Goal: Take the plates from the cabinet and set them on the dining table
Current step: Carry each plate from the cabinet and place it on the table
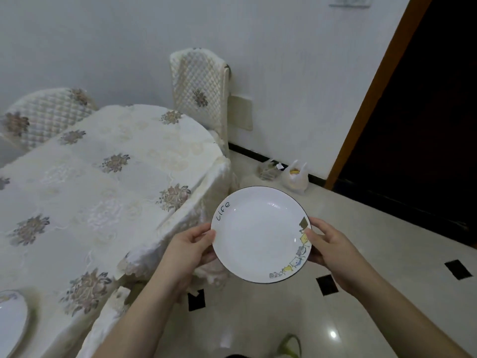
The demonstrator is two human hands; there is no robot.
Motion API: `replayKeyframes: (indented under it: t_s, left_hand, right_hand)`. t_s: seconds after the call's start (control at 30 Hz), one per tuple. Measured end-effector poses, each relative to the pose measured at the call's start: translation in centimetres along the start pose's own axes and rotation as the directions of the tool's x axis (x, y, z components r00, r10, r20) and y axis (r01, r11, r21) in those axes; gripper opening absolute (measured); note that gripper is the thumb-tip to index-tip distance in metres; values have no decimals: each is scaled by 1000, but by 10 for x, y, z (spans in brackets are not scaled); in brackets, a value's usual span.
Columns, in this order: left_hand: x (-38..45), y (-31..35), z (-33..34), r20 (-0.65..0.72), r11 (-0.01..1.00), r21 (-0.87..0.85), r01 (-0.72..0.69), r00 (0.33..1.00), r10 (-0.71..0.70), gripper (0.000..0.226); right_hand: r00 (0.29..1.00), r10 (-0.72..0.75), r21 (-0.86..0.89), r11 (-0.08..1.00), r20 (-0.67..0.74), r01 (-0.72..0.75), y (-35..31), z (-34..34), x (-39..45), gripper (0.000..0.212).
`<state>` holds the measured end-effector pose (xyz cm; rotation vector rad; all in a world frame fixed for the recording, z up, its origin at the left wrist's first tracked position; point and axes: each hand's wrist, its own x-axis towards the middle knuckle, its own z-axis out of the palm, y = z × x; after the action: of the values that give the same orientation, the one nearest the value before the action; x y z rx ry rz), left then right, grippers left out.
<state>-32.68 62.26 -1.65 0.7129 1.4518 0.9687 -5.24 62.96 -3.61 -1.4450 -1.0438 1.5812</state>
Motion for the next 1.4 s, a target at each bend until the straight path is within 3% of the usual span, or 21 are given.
replayKeyframes:
  t_s: [0.4,0.57,0.7,0.9,1.13,1.4]
  left_hand:
    - [85,53,-32,-227,986,-149,-68,973,32,22]
    - [135,88,-62,-238,967,-243,-74,971,14,19]
    - [172,109,-85,-256,968,-223,-114,965,54,20]
    - [214,123,-123,-331,971,-225,-86,944,7,20]
    - [259,104,-151,-519,939,-333,-83,848,-109,22]
    - [302,61,-169,-674,863,-504,-45,645,-360,25]
  right_hand:
    - [983,-26,-67,997,182,39,-62,46,154,30]
    - [970,-15,-85,996,241,37,-93,88,215,31]
    - [975,-25,-72,997,220,42,-119,116,261,28]
    - [963,19,-83,997,271,4,-125,160,316,32]
    - [928,80,-134,990,363,-33,-123,217,397,28]
    - [813,230,-305,950,534,-69,-105,286,477,27]
